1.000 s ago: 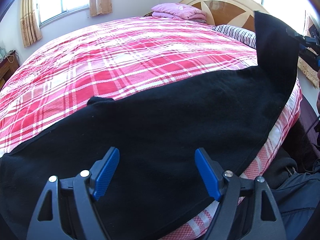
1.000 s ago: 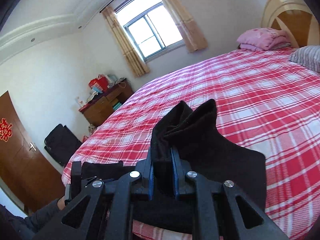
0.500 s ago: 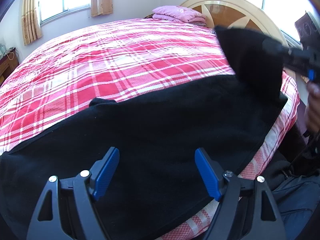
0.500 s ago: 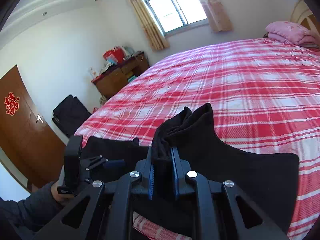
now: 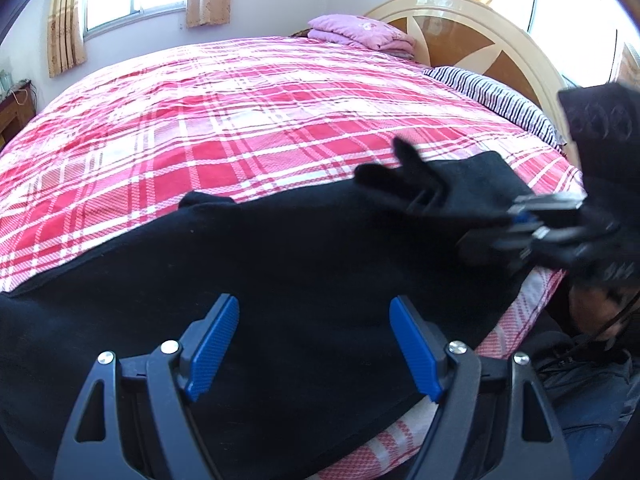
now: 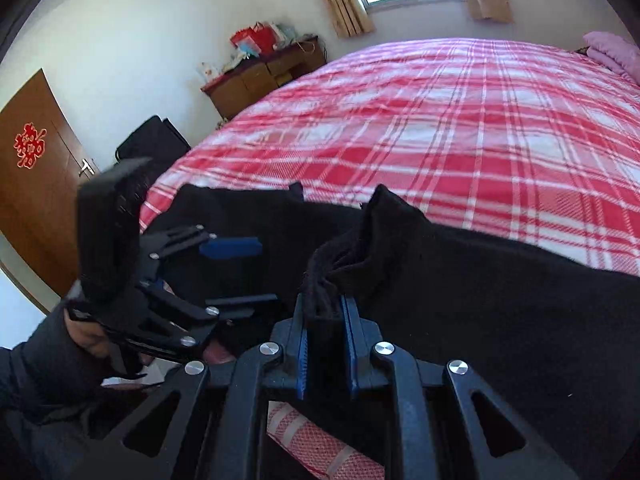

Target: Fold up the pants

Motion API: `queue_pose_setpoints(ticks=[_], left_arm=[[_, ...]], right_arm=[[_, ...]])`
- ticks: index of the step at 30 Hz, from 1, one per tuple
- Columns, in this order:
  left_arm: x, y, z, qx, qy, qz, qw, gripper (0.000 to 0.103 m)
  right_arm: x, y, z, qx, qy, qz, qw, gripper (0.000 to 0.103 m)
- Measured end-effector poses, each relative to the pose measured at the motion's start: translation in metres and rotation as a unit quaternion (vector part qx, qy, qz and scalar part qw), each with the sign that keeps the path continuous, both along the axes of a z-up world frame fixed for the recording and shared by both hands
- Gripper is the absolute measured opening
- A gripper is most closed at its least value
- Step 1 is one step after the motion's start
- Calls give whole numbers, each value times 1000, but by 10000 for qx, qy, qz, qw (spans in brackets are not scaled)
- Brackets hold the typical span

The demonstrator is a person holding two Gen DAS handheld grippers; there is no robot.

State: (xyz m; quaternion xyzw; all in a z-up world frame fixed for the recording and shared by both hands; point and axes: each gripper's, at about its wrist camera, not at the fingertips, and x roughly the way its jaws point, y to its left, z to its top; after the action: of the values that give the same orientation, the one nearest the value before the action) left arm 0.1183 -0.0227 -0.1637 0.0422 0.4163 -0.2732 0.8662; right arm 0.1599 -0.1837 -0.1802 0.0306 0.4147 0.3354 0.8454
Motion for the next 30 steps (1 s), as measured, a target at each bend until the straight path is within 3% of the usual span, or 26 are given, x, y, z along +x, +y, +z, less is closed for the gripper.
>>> queue_pose_setpoints(ticks=[3, 7, 10, 14, 20, 22, 25, 26, 27, 29, 30], left_arm=[[0, -2, 1, -243, 151, -80, 9996, 81], [1, -12, 5, -573, 289, -237, 9977, 81], [4, -23, 5, -737, 407, -310, 9960, 81], [12, -40, 4, -952, 538, -374, 9933, 80], [23, -47, 5, -1698, 972, -278, 9803, 80], [22, -50, 8, -1618, 915, -260, 9822, 80], [21, -55, 3, -1168, 831, -149, 9896, 80], [22, -57, 1, -1106, 828, -137, 9903, 69], [23, -59, -2, -1040, 851, -138, 9908, 45], [24, -60, -5, -869, 798, -115, 9930, 18], [24, -58, -5, -966, 857, -171, 9915, 13]], right_arm=[[5, 1, -17, -217, 468, 107, 9986, 19], [-4, -18, -4, -149, 428, 192, 9988, 43], [-13, -46, 15, -134, 162, 21, 9998, 44], [-18, -97, 25, -47, -10, -686, 9976, 44], [-17, -150, 13, 363, 174, -1482, 9881, 44], [-14, -159, 10, 458, 221, -1633, 9853, 44], [-10, -165, 8, 606, 219, -1765, 9822, 44], [-10, -165, 8, 629, 225, -1770, 9819, 44], [-9, -165, 8, 626, 210, -1778, 9818, 44], [-10, -165, 9, 597, 159, -1802, 9817, 44], [-10, -166, 9, 596, 148, -1810, 9816, 44]])
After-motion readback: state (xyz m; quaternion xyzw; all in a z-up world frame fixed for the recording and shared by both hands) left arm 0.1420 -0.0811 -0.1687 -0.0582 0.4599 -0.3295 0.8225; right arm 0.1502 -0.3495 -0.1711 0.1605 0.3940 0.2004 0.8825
